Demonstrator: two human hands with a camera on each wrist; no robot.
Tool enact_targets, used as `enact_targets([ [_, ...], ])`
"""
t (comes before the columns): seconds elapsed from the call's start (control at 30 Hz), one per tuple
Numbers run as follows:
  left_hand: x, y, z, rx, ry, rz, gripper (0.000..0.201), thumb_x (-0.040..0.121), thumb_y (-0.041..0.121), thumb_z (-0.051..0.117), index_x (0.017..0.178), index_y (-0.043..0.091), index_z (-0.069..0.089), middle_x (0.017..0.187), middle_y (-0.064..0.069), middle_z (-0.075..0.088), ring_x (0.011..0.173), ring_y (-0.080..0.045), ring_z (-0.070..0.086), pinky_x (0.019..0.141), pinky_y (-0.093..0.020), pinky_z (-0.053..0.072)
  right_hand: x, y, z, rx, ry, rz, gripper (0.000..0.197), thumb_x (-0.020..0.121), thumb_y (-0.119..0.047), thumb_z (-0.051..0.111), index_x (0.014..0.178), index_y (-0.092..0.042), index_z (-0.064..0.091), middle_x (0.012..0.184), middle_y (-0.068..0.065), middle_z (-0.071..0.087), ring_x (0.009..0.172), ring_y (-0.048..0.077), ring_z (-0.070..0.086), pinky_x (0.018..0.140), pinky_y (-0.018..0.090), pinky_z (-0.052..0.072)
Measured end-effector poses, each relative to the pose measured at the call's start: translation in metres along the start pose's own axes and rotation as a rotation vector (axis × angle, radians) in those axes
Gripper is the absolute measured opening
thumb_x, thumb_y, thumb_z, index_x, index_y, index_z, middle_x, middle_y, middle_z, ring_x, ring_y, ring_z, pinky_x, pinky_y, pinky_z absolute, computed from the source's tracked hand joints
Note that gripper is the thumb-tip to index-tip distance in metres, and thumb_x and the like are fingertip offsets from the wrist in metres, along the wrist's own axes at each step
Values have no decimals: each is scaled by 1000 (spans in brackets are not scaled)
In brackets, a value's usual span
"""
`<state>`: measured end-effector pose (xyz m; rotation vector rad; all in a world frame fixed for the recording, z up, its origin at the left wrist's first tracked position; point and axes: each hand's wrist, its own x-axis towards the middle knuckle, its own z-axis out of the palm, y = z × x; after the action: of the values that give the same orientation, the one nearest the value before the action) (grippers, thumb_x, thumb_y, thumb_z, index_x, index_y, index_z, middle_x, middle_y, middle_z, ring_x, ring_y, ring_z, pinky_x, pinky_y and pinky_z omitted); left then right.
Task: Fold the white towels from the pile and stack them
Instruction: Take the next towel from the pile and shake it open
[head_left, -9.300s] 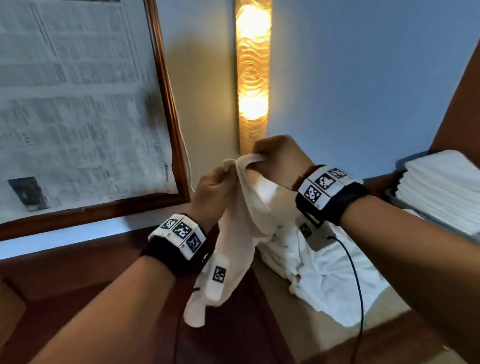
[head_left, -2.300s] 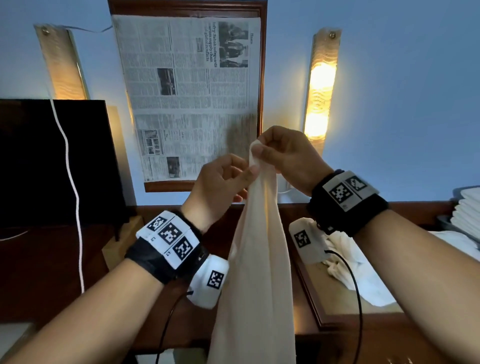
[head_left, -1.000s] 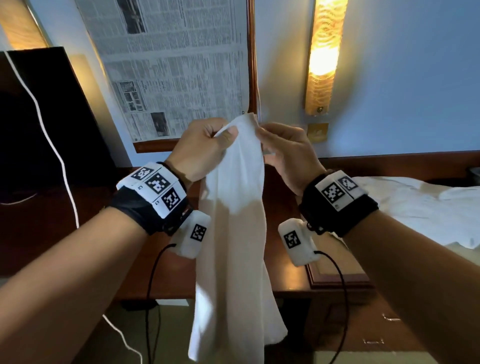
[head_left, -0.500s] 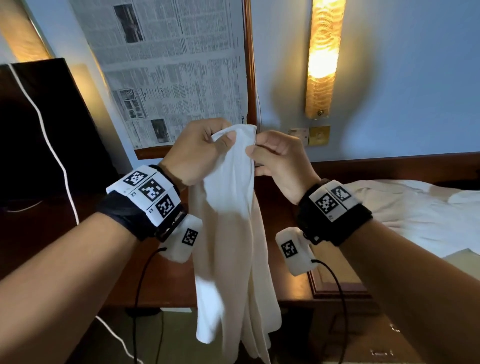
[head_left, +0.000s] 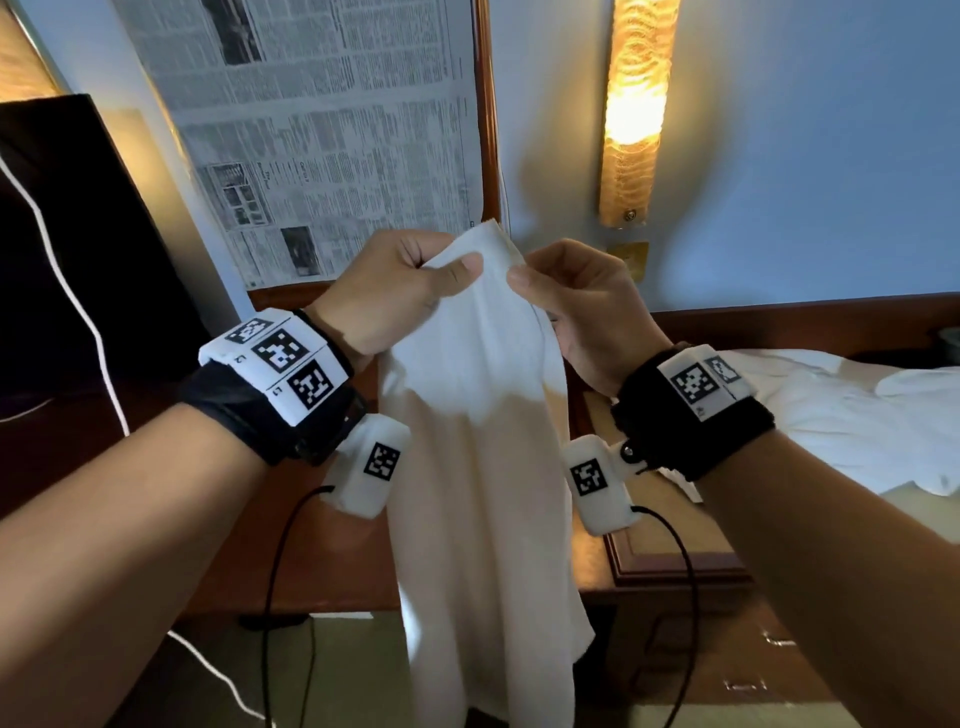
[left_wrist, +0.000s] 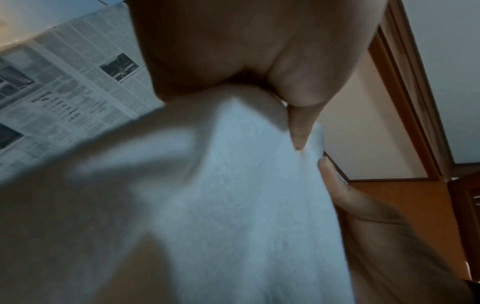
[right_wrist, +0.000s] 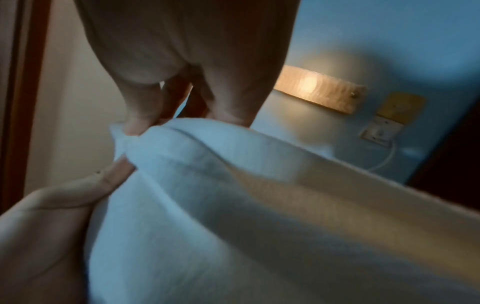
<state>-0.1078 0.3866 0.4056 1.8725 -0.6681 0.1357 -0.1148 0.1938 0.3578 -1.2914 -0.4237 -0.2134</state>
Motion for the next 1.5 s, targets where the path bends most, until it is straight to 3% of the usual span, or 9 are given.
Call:
enact_targets([
  [0.1, -3, 3, 6, 20, -6, 54, 52, 91, 28, 63, 82, -22, 54, 72, -17, 45, 58, -27, 35, 60, -31, 31, -16, 10, -4, 134, -119, 138, 8, 91, -12, 66, 84, -8, 66, 88, 14, 62, 84, 28, 58, 80, 41, 51],
  [0.33, -12, -6, 10, 7, 30, 30, 41, 90, 22, 61, 96, -18, 63, 88, -16, 49, 80, -26, 41, 72, -33, 33, -45, 71, -20, -197, -303, 229, 47, 81, -24, 77, 109, 9, 61, 106, 26, 67, 94, 32, 65, 87, 56, 52],
  [0.5, -25, -13, -5, -43, 86, -42, 37, 95, 24, 66, 96, -13, 64, 87, -13, 60, 82, -25, 53, 78, -35, 40, -80, 173, -38, -694, -249, 204, 25, 84, -31, 70, 100, -12, 65, 97, 3, 71, 92, 25, 68, 77, 46, 56],
  [0.63, -39, -22, -24, -19, 224, -35, 21, 99, 8, 57, 102, -11, 64, 91, -17, 59, 81, -25, 53, 75, -29, 43, -125, 241, -83, -1058, -236, 488, 9, 86, -12, 57, 80, -12, 64, 79, 7, 67, 82, 31, 63, 63, 34, 41],
  [0.77, -59, -45, -63, 87, 401, -97, 16, 93, 24, 68, 79, 22, 76, 73, 2, 67, 70, -17, 55, 63, -23, 41, -153, 258, -144, -1317, -264, 767, 21, 88, -11, 53, 100, -11, 70, 101, 17, 71, 97, 36, 65, 73, 33, 47],
  [0.97, -81, -67, -78, 182, 486, -195, 29, 98, 25, 61, 70, 28, 71, 62, 19, 67, 61, 2, 60, 59, -15, 46, -169, 254, -185, -1492, -155, 1017, 23, 85, -18, 61, 107, -14, 66, 111, 14, 68, 103, 34, 65, 82, 37, 53],
  [1.1, -82, -70, -60, 217, 390, -166, 21, 93, 29, 64, 76, 24, 75, 71, 6, 67, 68, -14, 56, 65, -28, 44, -154, 238, -137, -1542, -49, 523, 21, 80, -15, 66, 101, -12, 67, 107, 12, 58, 100, 36, 56, 76, 39, 49],
  [1.2, -75, -70, -32, 309, 252, -134, 24, 98, 18, 62, 78, 7, 69, 72, 5, 62, 67, -4, 53, 66, -23, 42, -122, 201, -54, -995, 5, 0, 11, 79, -14, 59, 82, -12, 70, 81, 3, 64, 72, 22, 61, 63, 33, 49],
  [1.5, -67, -62, -8, 271, 5, -111, 12, 96, 19, 65, 94, 20, 76, 93, 5, 75, 80, -2, 68, 71, -15, 54, -65, 90, 55, -193, 19, 8, 17, 96, -7, 61, 107, 5, 60, 89, 19, 60, 55, 17, 55, 41, 31, 46],
])
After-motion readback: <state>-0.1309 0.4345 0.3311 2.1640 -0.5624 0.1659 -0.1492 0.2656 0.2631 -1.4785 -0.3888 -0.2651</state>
